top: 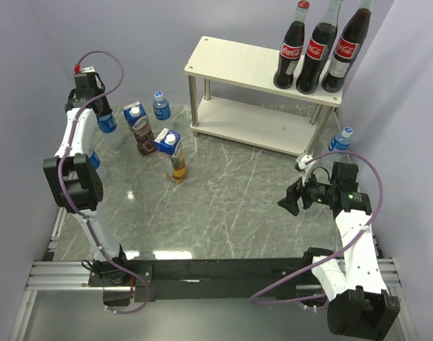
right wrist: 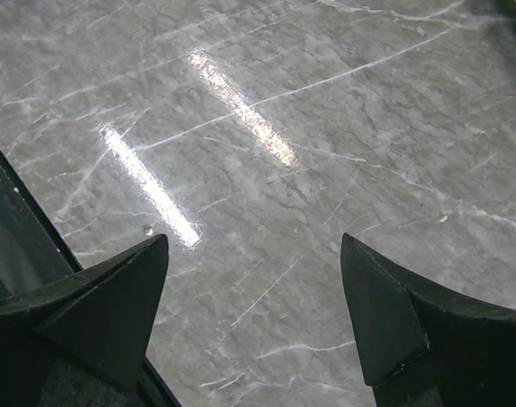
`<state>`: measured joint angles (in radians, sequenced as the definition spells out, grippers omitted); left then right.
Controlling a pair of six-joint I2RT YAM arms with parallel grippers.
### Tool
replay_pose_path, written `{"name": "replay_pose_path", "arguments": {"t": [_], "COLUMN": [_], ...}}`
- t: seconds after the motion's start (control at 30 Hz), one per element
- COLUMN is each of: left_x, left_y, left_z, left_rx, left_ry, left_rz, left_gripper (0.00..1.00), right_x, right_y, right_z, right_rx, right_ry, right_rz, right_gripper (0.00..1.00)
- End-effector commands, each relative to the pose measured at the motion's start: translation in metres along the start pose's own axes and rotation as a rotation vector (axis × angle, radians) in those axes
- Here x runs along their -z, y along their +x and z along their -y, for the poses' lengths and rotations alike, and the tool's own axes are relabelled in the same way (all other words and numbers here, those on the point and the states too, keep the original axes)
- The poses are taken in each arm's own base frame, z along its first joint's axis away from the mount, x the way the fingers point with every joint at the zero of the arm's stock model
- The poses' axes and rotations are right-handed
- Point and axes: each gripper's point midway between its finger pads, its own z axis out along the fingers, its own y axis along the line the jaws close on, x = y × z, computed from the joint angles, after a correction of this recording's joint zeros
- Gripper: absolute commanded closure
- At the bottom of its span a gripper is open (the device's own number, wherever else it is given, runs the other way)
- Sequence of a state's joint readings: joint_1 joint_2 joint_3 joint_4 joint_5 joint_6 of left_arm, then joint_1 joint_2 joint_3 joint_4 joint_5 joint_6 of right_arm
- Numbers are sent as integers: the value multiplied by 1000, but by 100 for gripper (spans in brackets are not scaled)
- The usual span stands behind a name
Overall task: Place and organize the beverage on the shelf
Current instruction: Pick up the drink from the center of the board.
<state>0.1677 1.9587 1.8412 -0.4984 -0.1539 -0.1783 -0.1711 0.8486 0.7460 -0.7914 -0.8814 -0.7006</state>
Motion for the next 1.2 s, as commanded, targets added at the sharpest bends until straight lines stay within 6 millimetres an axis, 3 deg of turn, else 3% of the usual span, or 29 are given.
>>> {"name": "replay_pose_path", "arguments": {"t": [0.0, 0.13, 0.4, 0.57, 0.6, 0.93, 1.1, 1.17], "left_x": [94, 139, 209, 265, 275, 384, 413, 415], "left_y": [-116, -141, -166, -176, -175, -181, -169, -163], "left_z": [5, 4, 9, 34, 49, 94, 122, 131], "left_rx": [21, 23, 45, 28, 16, 17, 23, 19], "left_ry": [6, 4, 49, 121, 156, 368, 526, 563], "left_rz": [370, 465, 592, 674, 683, 794, 779, 759], "left_gripper": [100, 100, 100, 100, 100, 100, 100, 100], "right_x": [6, 7, 7, 8, 8, 9, 9, 10], "right_y": [-14, -14, -13, -14, -14, -14, -14, -15], "right_z": [1, 1, 0, -2, -3, -4, -5, -9], "right_rx": [34, 35, 30, 36, 36, 52, 58, 75], "right_ry": [4, 4, 1, -9, -11, -14, -23, -37], "right_rz": [31, 33, 34, 41, 41, 48, 50, 61], "right_gripper": [12, 12, 12, 12, 12, 12, 12, 12]}}
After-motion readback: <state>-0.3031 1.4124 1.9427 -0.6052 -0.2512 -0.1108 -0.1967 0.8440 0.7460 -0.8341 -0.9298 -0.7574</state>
